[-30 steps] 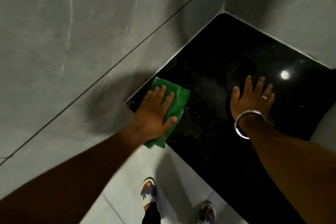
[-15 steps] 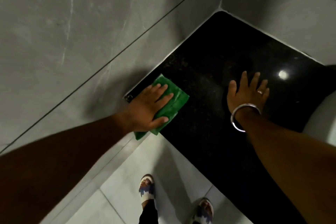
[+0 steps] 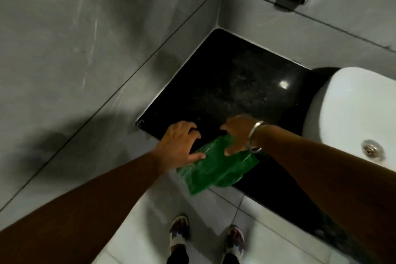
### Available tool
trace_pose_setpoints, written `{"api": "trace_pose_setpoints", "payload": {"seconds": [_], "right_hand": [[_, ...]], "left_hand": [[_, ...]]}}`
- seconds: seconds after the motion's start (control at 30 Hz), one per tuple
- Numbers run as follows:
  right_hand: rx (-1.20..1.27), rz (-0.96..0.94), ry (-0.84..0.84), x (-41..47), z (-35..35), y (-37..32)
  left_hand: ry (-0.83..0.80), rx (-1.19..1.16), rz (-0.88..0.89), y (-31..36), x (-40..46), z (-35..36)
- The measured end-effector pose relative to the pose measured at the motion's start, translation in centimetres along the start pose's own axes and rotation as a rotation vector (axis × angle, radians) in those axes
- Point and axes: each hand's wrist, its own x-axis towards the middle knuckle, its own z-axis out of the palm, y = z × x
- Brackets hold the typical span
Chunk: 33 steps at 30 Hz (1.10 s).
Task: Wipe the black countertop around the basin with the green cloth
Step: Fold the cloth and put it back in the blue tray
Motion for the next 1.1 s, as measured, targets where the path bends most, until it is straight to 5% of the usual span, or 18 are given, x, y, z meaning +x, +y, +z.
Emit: {"api": "trace_pose_setpoints", "payload": {"seconds": [0.13,0.4,0.57,0.7,0.83,1.1], "right_hand": [[0.056,0.11,-0.04,-2.0,0.0,-2.3],[1.728,0.542,0.391,-18.0,10.6,-2.5],[2.344,0.837,0.804,-32.4,20.0,-3.7],[2.475,1.059,1.167,-44.6,27.4,-4.5],[2.494,1.197,1.534,-58.4,36.1,-5.5],[2.368,1.657,1.944,-76.5,52.3,-7.3]], "left_hand": [[-0.188,-0.06,0.139,1.2,1.3,-2.1],[-0.557,-1.012,-0.045,7.7,2.9,-5.6],[-0.923,-1.48,-0.155,21.6,3.7,-4.7],[-1.076,-1.595,-0.116,38.7,2.1,-2.2],[-1.191,-1.347,-0.043,57.6,-1.8,2.1],[-0.99,-0.904,0.235,85.2,-8.8,11.5]]}}
